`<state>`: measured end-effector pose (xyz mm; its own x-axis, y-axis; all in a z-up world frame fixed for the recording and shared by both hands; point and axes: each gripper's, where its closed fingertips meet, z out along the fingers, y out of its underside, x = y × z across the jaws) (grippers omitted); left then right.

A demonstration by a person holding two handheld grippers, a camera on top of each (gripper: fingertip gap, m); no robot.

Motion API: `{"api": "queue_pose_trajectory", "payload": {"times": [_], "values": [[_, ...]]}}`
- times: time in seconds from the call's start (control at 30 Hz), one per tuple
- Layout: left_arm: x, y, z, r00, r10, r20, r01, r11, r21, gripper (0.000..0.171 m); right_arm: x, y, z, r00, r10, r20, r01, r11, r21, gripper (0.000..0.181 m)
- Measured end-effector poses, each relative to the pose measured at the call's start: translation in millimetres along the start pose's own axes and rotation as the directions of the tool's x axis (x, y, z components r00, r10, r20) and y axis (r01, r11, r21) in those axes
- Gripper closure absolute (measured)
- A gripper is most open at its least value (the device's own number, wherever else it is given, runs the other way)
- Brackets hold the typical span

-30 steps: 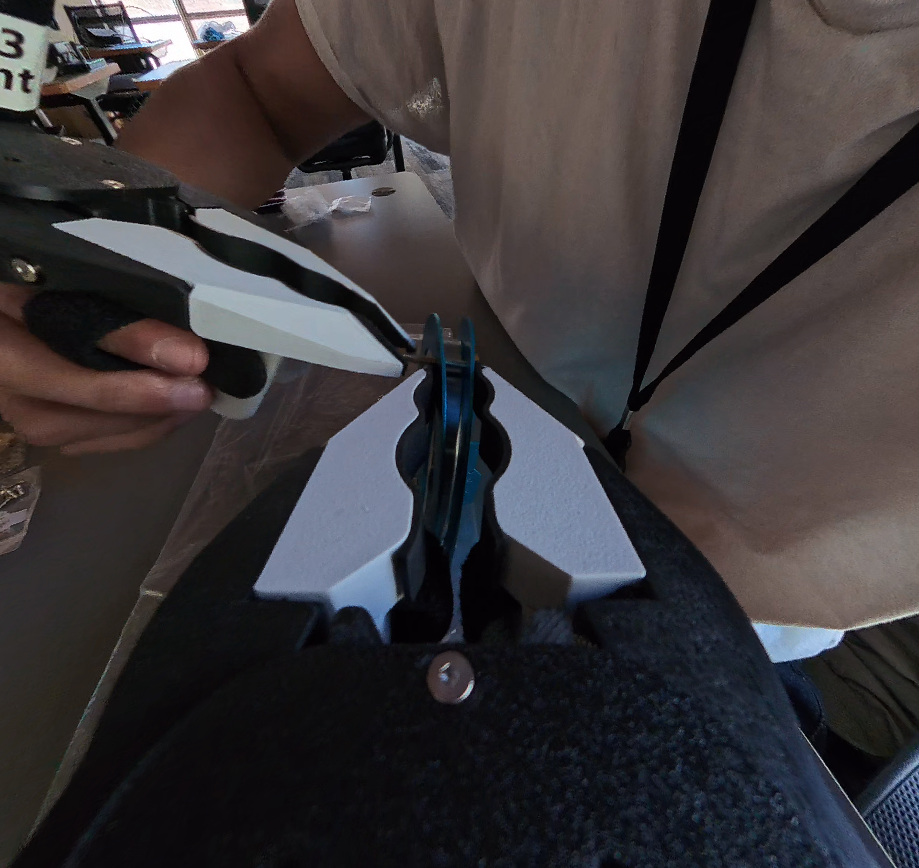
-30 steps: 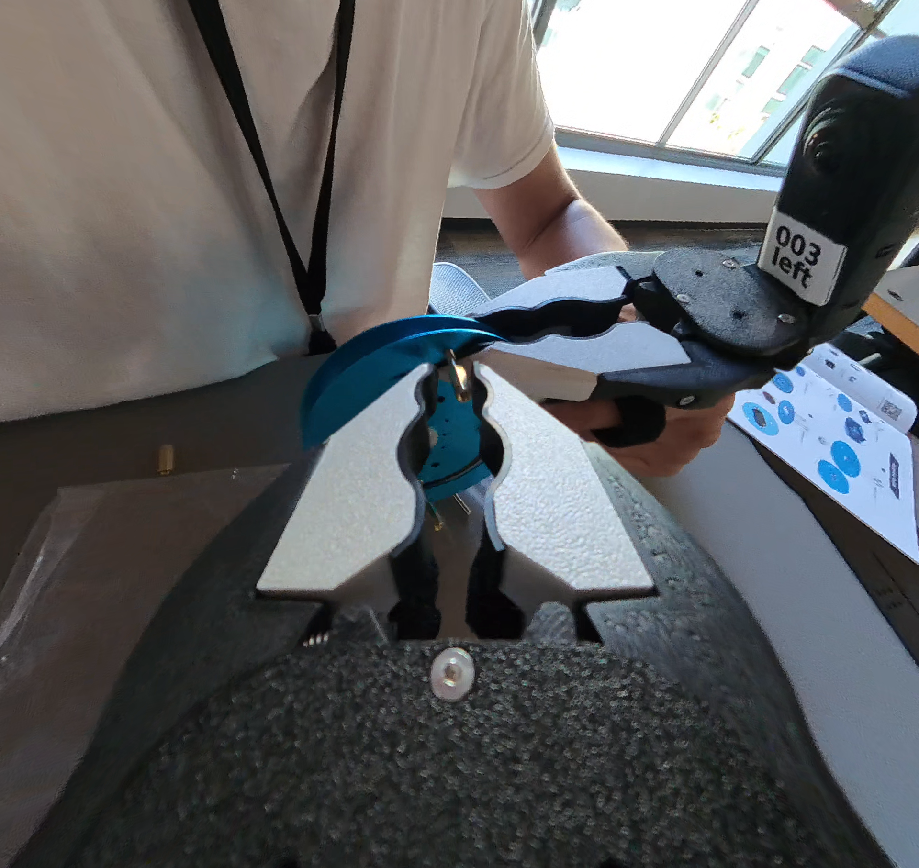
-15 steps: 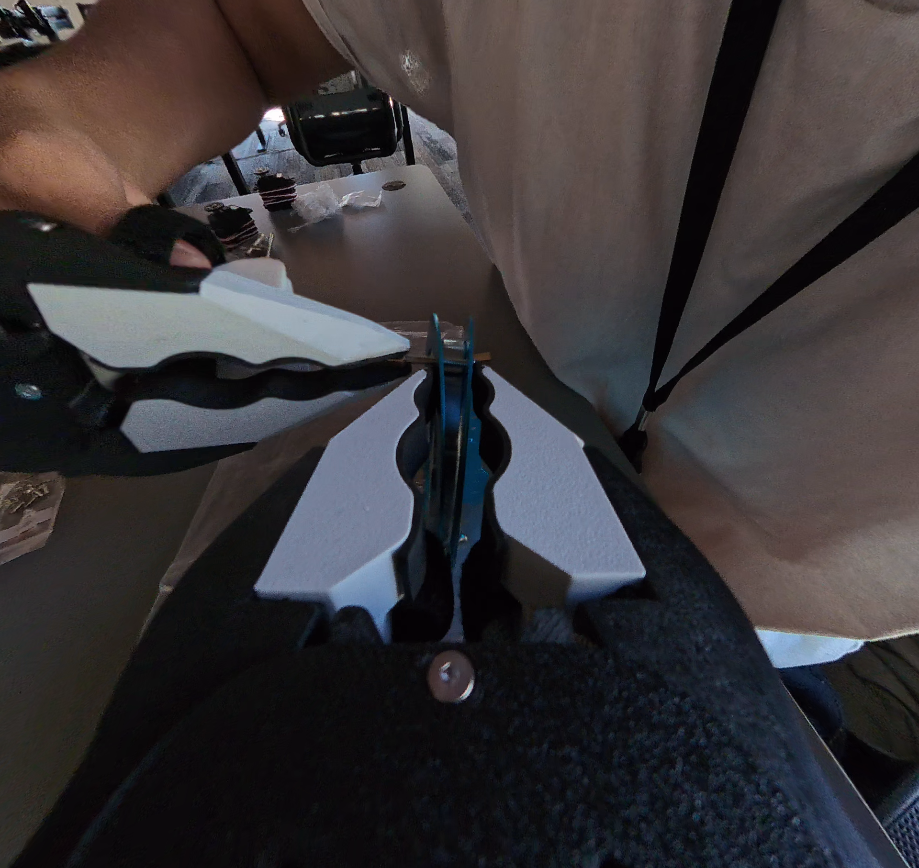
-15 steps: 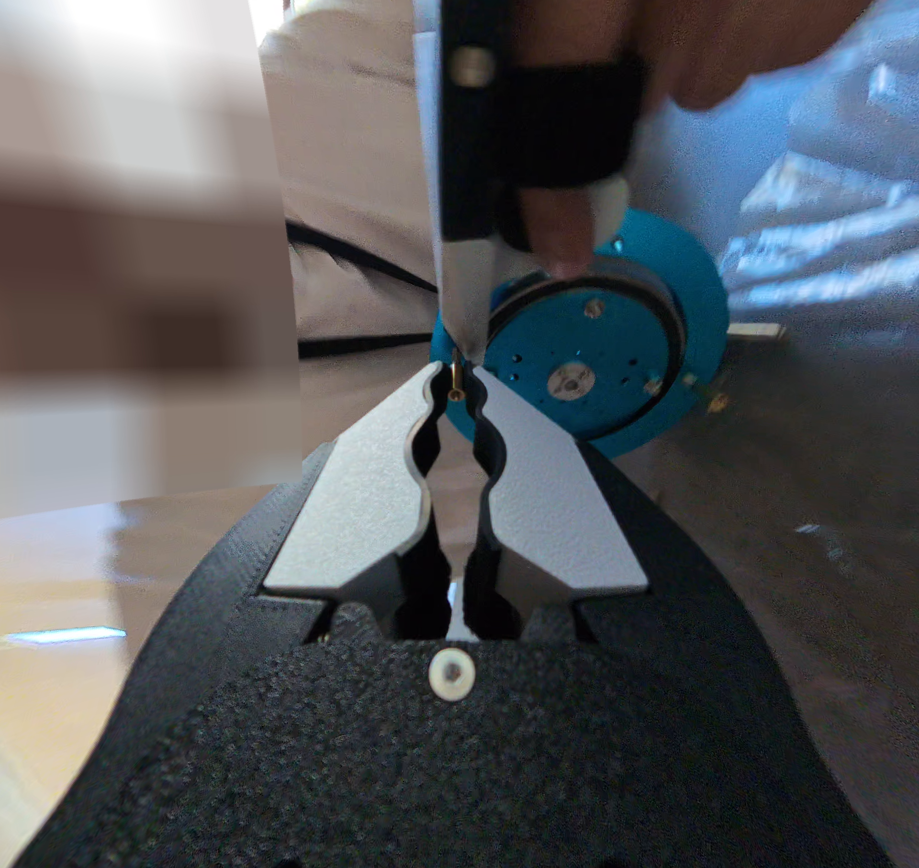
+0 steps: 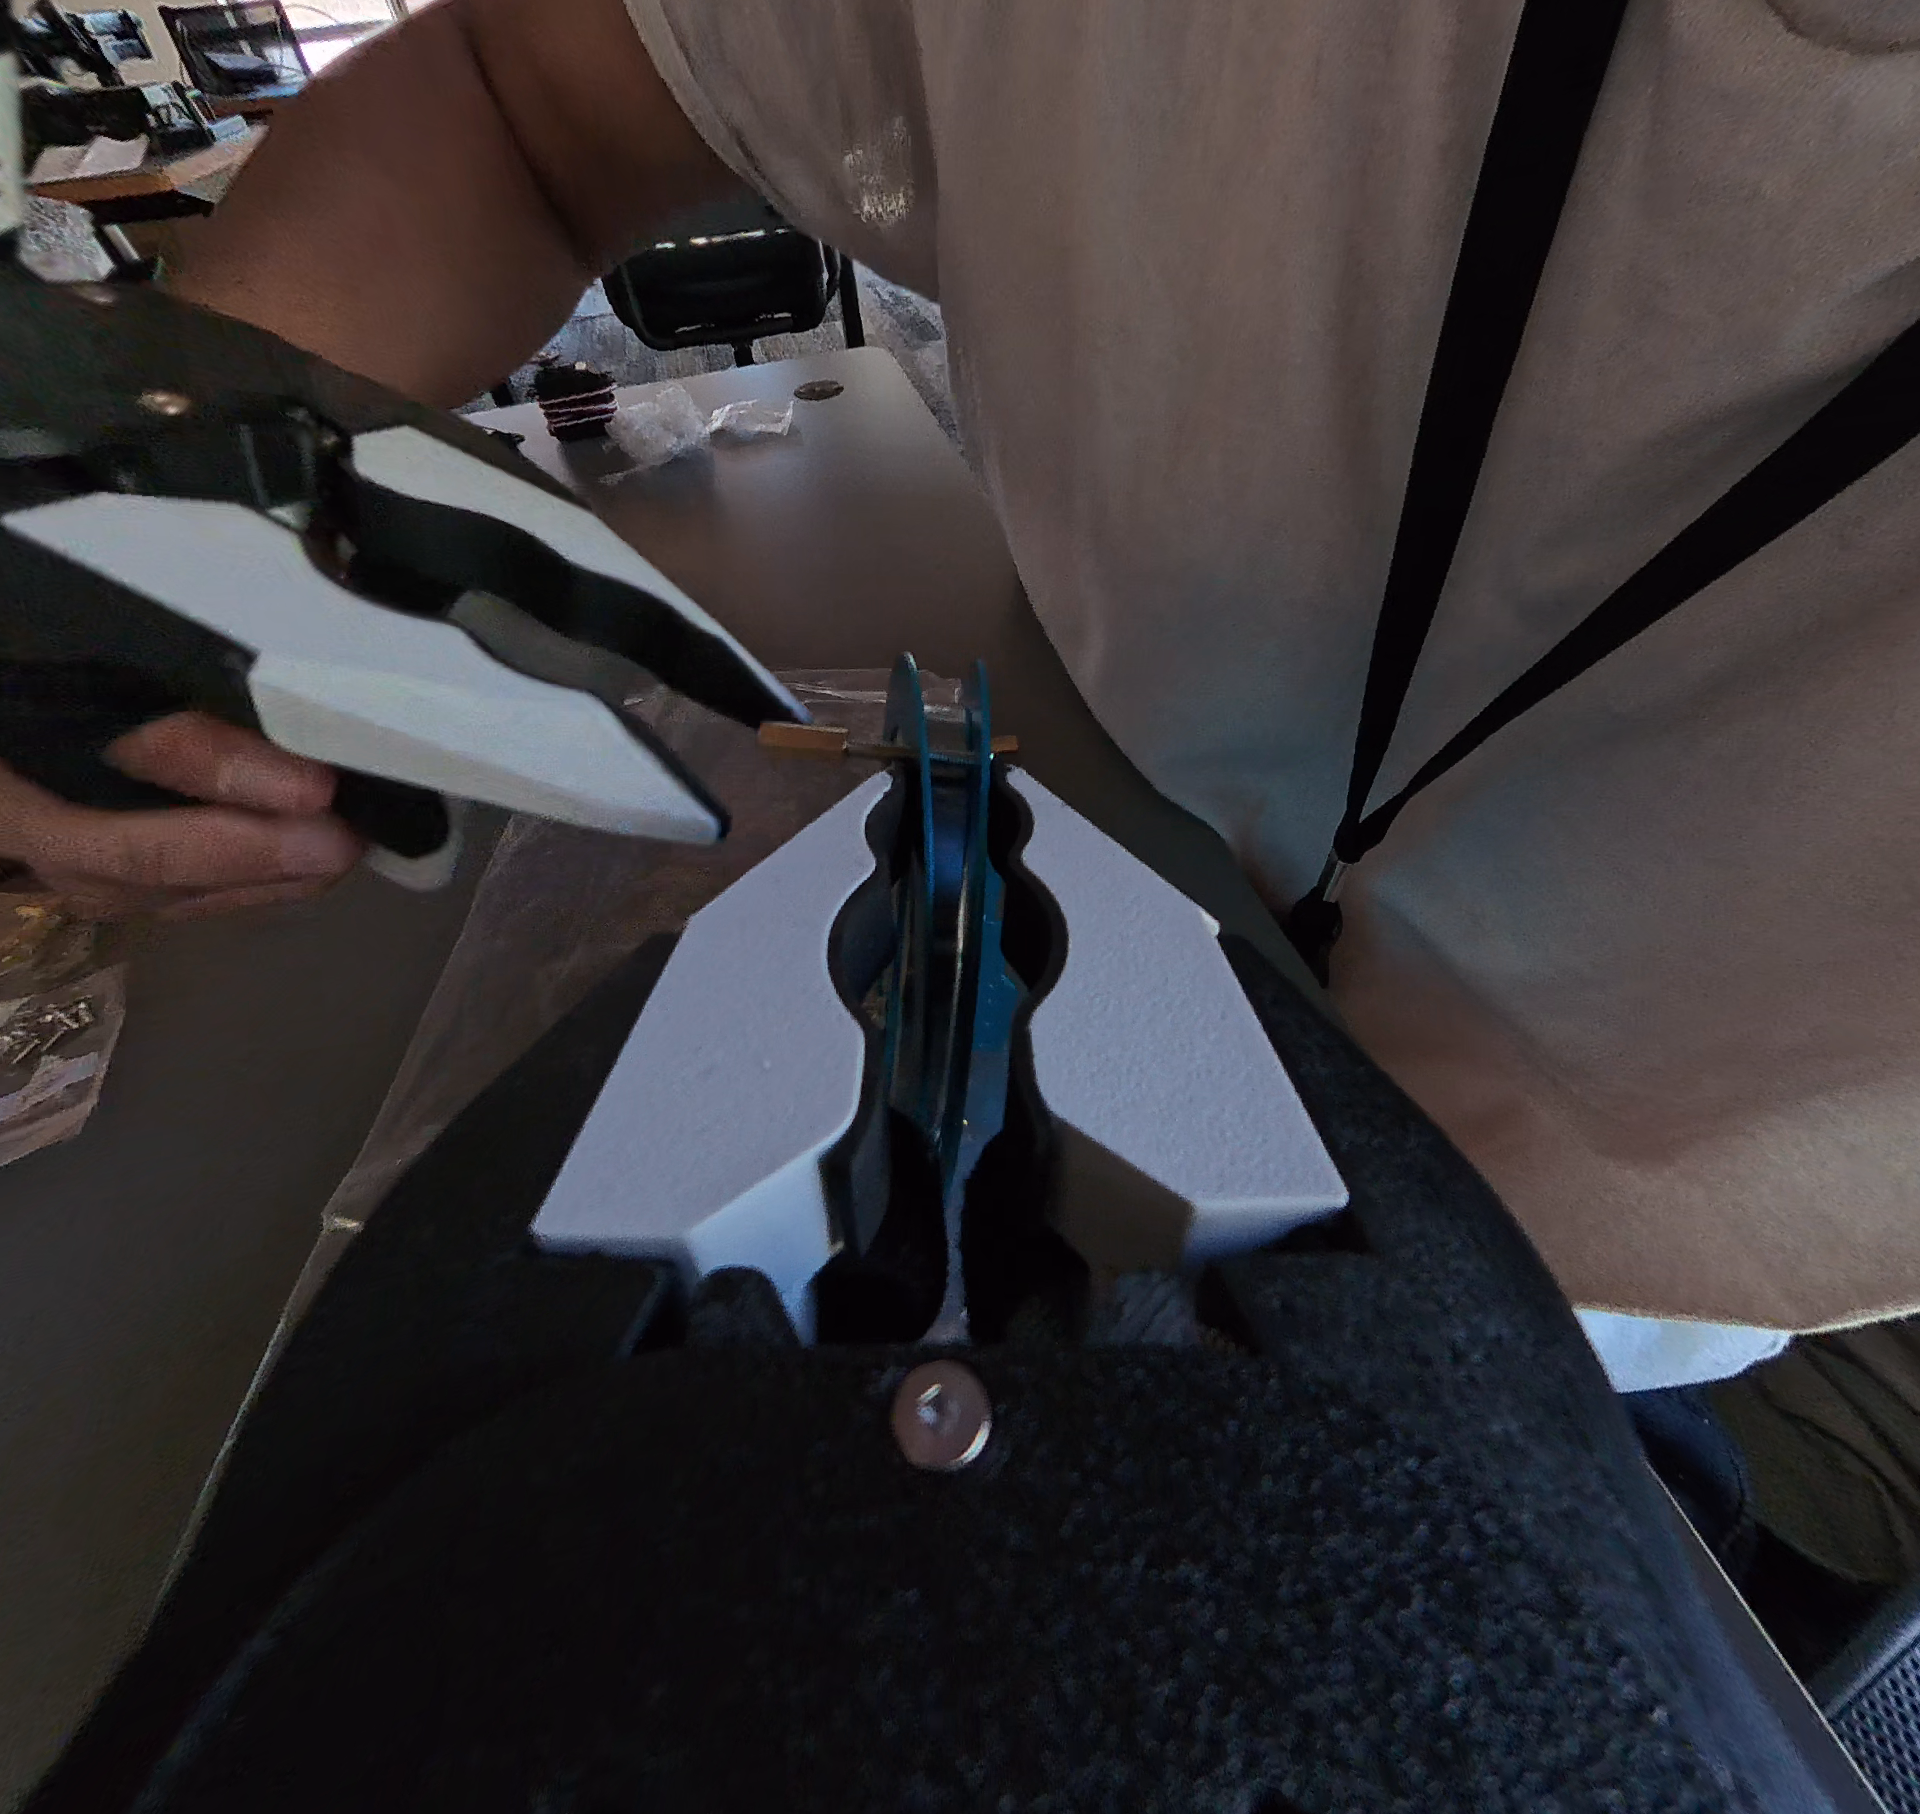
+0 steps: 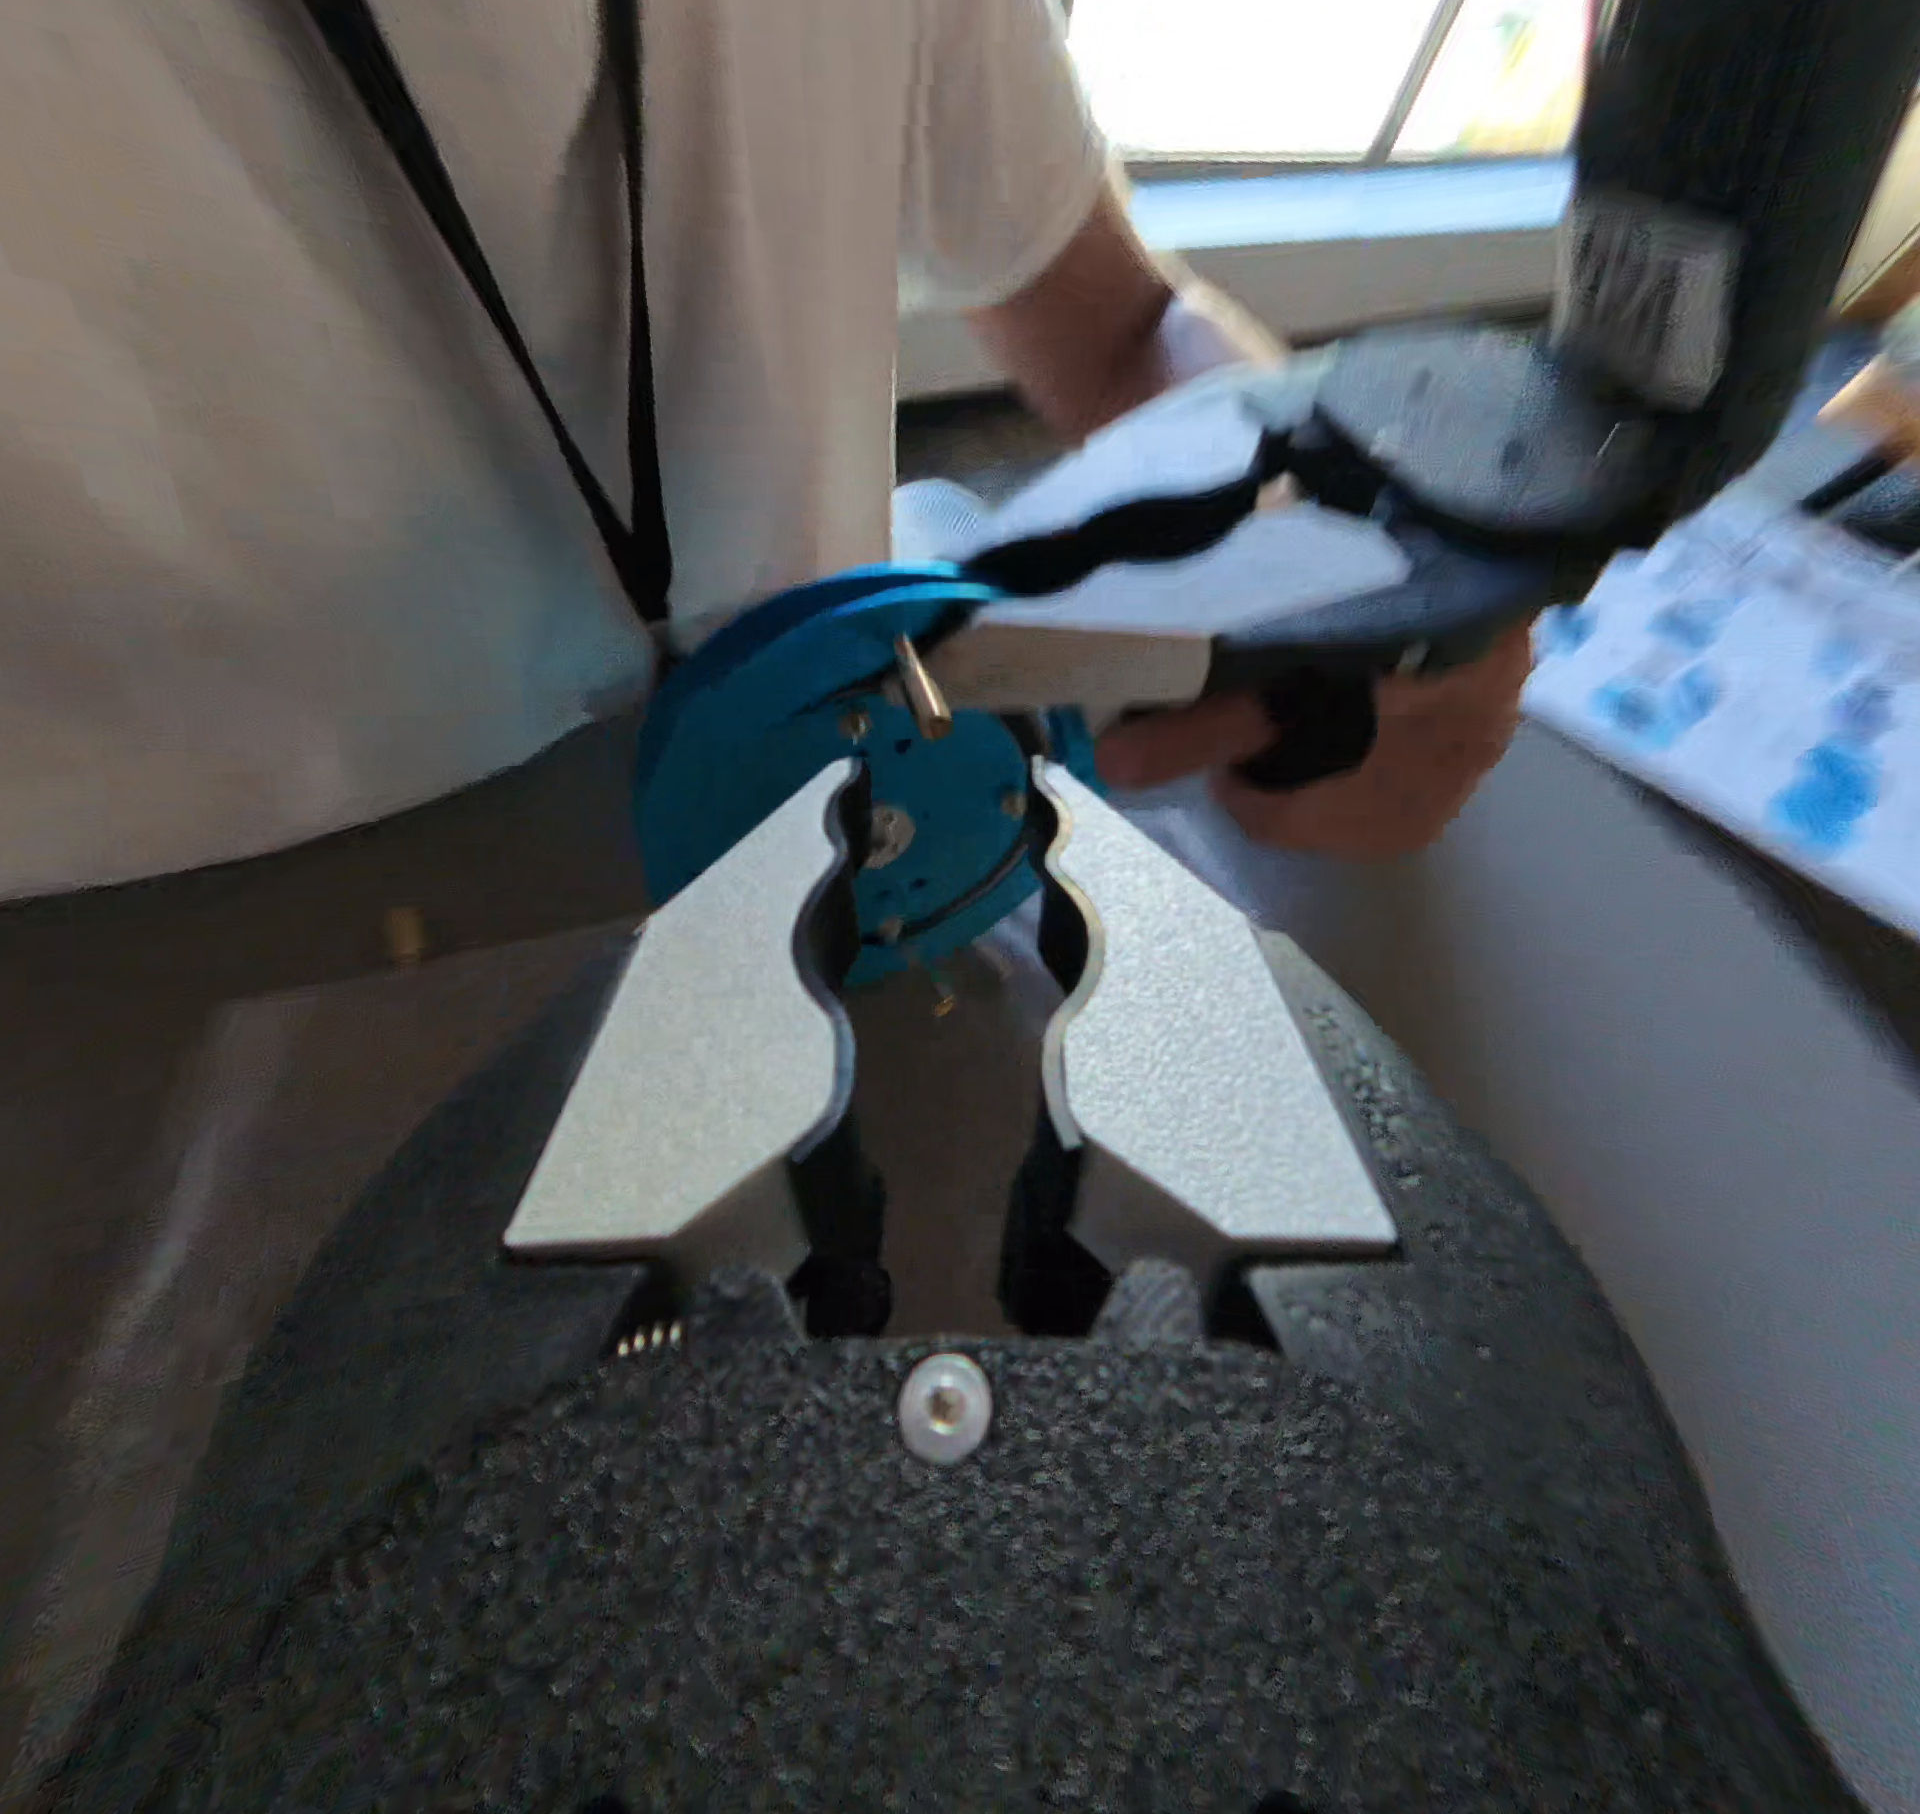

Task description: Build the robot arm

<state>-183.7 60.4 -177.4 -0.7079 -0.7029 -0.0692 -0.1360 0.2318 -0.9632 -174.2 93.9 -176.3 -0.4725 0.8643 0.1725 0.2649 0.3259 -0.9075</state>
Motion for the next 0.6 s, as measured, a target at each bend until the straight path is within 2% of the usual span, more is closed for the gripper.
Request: {"api": "queue_pose_trajectory", "payload": {"times": [0.2,0.3,0.4,0.43,0.5,0.53,0.6], "values": [[-1,0,-2,1.000,-0.016,-0.009,0.016,1.000,0.013,0.157,-8,-10,10,0.985,-0.166,0.035,0.165,0.986,0.041,0.160],[-1,0,-1,0.999,-0.027,-0.021,0.028,0.999,0.024,0.157,-4,-12,14,0.981,-0.193,0.034,0.190,0.979,0.075,0.175],[-2,0,-2,0.999,-0.030,-0.020,0.031,0.999,0.026,0.157,-4,-11,14,0.986,-0.148,0.071,0.141,0.986,0.092,0.176],[-2,0,-2,0.999,-0.029,-0.020,0.030,0.999,0.026,0.157,-4,-11,13,0.991,-0.108,0.084,0.101,0.992,0.081,0.176],[-2,-1,0,1.000,-0.023,-0.016,0.023,0.999,0.023,0.157,-7,-9,13,0.983,0.098,0.154,-0.100,0.995,0.007,0.176],[-2,-1,0,1.000,-0.019,-0.013,0.019,1.000,0.020,0.157,-9,-8,12,0.951,0.237,0.200,-0.231,0.971,-0.054,0.176],[-3,-1,1,1.000,-0.011,-0.004,0.011,1.000,0.013,0.157,-11,-7,10,0.814,0.519,0.261,-0.482,0.854,-0.194,0.177]]}}
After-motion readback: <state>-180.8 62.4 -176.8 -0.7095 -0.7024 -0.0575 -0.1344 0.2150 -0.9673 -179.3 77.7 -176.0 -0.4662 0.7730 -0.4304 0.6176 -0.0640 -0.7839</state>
